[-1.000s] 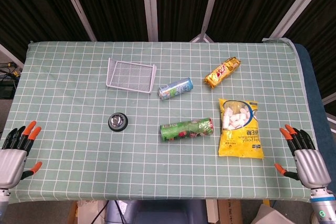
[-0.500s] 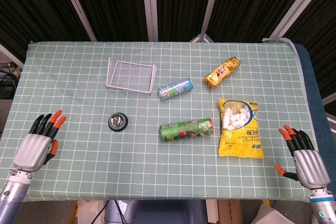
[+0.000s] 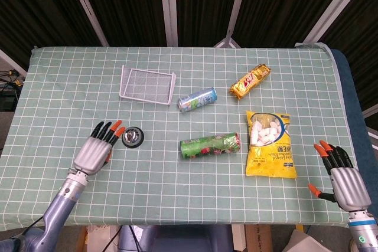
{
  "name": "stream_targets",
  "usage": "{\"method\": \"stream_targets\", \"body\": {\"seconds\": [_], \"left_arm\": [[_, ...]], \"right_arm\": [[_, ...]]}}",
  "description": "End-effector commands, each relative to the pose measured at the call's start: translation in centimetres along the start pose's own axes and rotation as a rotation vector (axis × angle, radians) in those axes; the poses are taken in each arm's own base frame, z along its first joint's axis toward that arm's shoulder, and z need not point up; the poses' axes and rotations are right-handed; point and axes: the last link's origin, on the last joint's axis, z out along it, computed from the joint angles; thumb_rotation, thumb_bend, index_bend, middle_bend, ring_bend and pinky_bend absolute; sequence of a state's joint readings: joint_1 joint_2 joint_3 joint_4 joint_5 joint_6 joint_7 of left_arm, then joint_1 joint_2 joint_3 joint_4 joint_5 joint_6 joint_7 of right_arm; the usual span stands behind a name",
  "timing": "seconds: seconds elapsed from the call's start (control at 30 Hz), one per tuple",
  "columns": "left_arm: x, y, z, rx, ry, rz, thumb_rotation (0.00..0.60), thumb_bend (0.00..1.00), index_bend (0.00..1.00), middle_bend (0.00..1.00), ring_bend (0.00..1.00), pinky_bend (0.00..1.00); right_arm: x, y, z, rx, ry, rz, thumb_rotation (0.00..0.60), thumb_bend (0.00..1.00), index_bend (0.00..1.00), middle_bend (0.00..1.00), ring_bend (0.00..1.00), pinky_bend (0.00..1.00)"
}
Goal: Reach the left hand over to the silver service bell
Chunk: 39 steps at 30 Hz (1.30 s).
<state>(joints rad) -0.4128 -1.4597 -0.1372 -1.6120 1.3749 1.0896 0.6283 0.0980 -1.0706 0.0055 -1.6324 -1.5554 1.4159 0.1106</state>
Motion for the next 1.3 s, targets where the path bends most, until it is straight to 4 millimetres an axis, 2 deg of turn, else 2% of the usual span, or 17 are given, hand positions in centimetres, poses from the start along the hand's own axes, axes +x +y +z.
{"method": "stream_targets", "body": {"seconds": [0.03, 0.33, 0.73, 0.9, 1.03, 1.17, 1.23, 1.3], "left_arm": [[-0.6, 0.9, 1.3, -0.003, -0.019, 0.016, 0.6, 1.0, 0.0, 0.0, 0.0, 0.0], [-2.0, 2.3, 3.0, -0.006, -0.06, 0.044, 0.6, 1.0, 0.0, 0.0, 0.0, 0.0], [-4.0, 1.7, 2.7, -0.001, -0.139, 0.08, 0.6, 1.0, 0.0, 0.0, 0.0, 0.0], [-4.1, 1.6, 2.5, -0.008, -0.133, 0.113, 0.6, 1.0, 0.0, 0.0, 0.0, 0.0], [-3.5, 1.6, 2.7, 0.002, -0.103, 0.086, 0.6, 1.0, 0.0, 0.0, 0.0, 0.0], [-1.8, 1.9, 3.3, 0.004, -0.04, 0.057, 0.6, 0.99, 0.0, 0.0, 0.0, 0.0], [-0.7, 2.0, 3.6, 0.001, -0.002, 0.05, 0.6, 0.95, 0.0, 0.0, 0.0, 0.0], [0.4, 2.0, 3.7, 0.001, 0.032, 0.038, 0.6, 0.82, 0.0, 0.0, 0.0, 0.0]], "right_arm": [[0.0, 0.0, 0.0, 0.0, 0.0, 0.002, 0.6, 0.25, 0.0, 0.0, 0.0, 0.0], [0.0, 0.0, 0.0, 0.0, -0.001, 0.005, 0.6, 0.25, 0.0, 0.0, 0.0, 0.0], [0.0, 0.0, 0.0, -0.003, -0.004, 0.013, 0.6, 0.25, 0.0, 0.0, 0.0, 0.0], [0.0, 0.0, 0.0, -0.006, -0.004, 0.019, 0.6, 0.25, 0.0, 0.0, 0.0, 0.0], [0.1, -0.1, 0.0, -0.004, -0.003, 0.021, 0.6, 0.25, 0.0, 0.0, 0.0, 0.0], [0.1, -0.1, 0.0, -0.002, -0.003, 0.02, 0.6, 0.25, 0.0, 0.0, 0.0, 0.0], [0.1, 0.0, 0.0, -0.002, -0.003, 0.018, 0.6, 0.25, 0.0, 0.0, 0.0, 0.0], [0.1, 0.0, 0.0, -0.002, -0.002, 0.018, 0.6, 0.25, 0.0, 0.0, 0.0, 0.0]]}}
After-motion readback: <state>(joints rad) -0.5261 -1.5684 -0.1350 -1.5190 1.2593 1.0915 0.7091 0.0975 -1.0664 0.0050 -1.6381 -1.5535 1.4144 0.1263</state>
